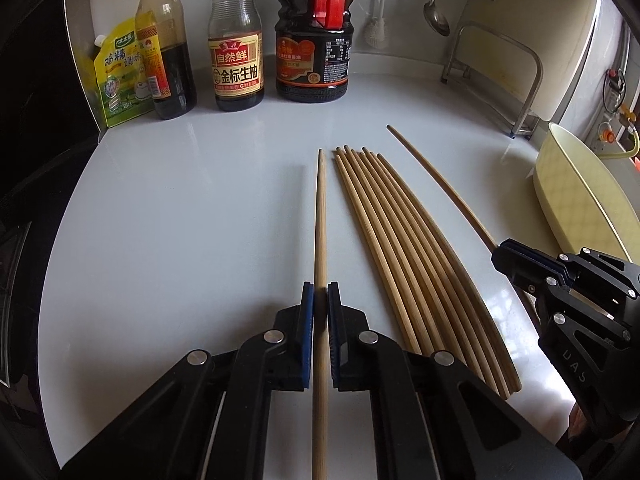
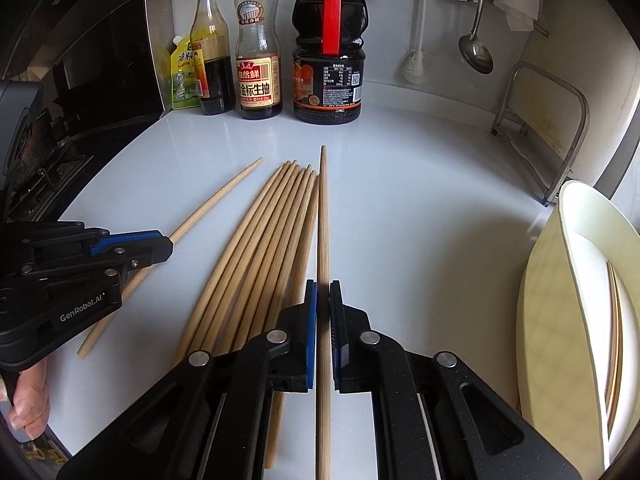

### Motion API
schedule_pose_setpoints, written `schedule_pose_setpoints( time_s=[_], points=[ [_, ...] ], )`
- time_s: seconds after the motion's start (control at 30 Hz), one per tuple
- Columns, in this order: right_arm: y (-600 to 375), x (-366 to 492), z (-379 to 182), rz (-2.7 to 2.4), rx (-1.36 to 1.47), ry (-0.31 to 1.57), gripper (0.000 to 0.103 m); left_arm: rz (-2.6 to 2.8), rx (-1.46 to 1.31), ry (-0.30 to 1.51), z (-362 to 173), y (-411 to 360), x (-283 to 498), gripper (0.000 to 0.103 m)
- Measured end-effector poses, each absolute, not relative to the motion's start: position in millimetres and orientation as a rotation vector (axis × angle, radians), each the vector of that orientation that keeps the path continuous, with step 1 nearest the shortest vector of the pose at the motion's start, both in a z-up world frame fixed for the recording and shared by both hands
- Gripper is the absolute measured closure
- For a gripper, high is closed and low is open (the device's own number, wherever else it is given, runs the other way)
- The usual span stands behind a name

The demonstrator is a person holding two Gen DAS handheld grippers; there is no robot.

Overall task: Organize utensils
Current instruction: 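Lift both held chopsticks and carry them over the white basin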

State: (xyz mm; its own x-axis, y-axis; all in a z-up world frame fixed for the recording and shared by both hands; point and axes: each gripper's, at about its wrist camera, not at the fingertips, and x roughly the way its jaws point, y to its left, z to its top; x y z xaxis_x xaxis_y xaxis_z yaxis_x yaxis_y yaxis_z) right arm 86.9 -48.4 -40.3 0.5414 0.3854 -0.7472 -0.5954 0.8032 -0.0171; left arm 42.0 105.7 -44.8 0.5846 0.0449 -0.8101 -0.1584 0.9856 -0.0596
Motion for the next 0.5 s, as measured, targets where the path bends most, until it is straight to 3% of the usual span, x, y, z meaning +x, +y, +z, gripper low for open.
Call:
schedule_pose_setpoints(
  time_s=[0.5],
  points=[
    [-90.7, 54.8, 12.6, 0.569, -0.154, 0.719, 0.097, 0.099, -0.102, 0.846, 17.1, 81.3, 12.4, 0.096]
  ],
)
